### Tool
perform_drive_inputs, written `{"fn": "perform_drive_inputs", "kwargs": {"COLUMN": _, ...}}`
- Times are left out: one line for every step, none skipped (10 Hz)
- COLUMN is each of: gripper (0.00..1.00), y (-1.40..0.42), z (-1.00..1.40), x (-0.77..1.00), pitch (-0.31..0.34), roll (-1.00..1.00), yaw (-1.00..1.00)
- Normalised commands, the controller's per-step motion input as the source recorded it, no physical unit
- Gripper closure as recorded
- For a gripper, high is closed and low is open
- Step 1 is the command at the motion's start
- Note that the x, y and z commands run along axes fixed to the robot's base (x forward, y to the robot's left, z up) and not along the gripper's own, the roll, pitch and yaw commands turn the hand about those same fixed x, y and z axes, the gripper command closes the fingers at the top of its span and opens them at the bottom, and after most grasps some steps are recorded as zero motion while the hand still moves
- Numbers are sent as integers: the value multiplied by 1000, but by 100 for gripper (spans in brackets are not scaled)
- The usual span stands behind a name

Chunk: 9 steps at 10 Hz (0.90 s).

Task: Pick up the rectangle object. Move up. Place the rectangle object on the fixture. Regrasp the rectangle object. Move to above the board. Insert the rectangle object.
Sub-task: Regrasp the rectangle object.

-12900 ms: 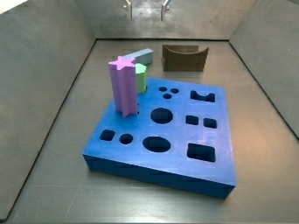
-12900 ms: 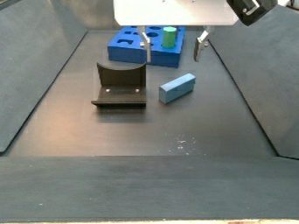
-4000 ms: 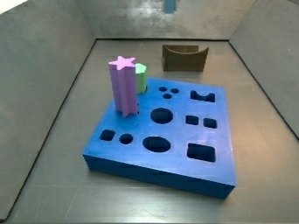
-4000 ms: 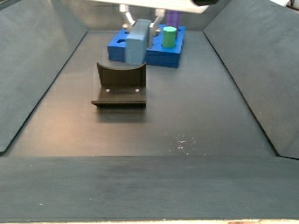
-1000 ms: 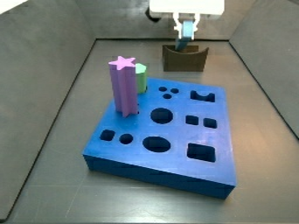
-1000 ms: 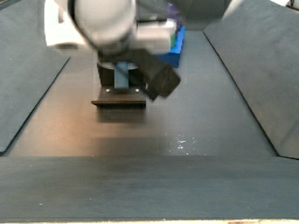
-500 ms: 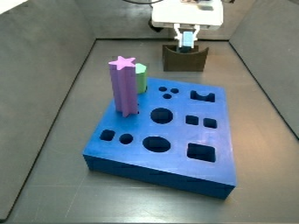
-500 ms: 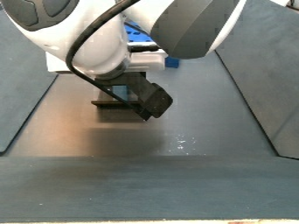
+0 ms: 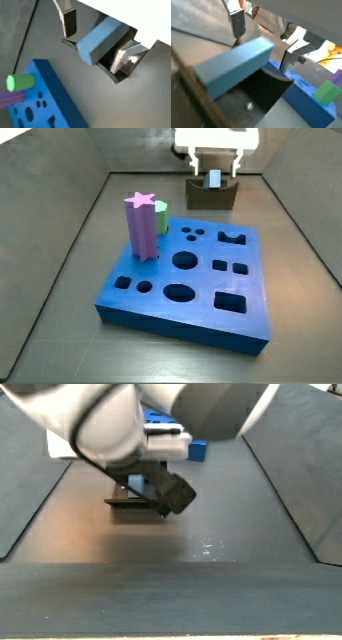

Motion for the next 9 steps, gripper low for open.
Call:
{"fn": "perform_drive_inputs", "kwargs": {"gripper": 0, "y": -3, "z": 1000, "x": -46, "pitch": -18, "roll": 111, "yaw": 54}}
{"fn": "perform_drive_inputs", "kwargs": {"gripper": 0, "y": -2, "z": 1000, "x": -51, "pitch": 8, "roll": 109, "yaw": 59}}
{"fn": "perform_drive_inputs", "kwargs": {"gripper": 0, "y": -1, "z": 889, "x": -48, "pitch": 79, "roll": 100, "yaw": 52}}
{"fn": "perform_drive_inputs", "kwargs": {"gripper": 0, "y": 1, "z": 776, "x": -46, "pitch": 108, "roll": 95, "yaw": 47}}
{"fn": "perform_drive_inputs", "kwargs": {"gripper": 0, "y": 4, "z": 553, "x": -35, "pitch": 139, "roll": 92, "yaw": 26}}
{"fn": "perform_drive_inputs", "kwargs": {"gripper": 0, "y": 3, "z": 380, "x": -32, "pitch": 148, "roll": 86, "yaw": 5}}
{"fn": "perform_drive_inputs", "kwargs": {"gripper": 0, "y": 4, "z": 207, "x": -35, "pitch": 145, "roll": 81, "yaw": -14}}
{"fn": "perform_drive_inputs", "kwargs": {"gripper": 0, "y": -855, "z": 744, "x": -111, "pitch": 63, "roll": 1000, "yaw": 16}}
{"fn": "perform_drive_inputs", "kwargs": {"gripper": 0, "y": -812, "z": 696, "x": -103, "pitch": 60, "roll": 1000, "yaw": 15}}
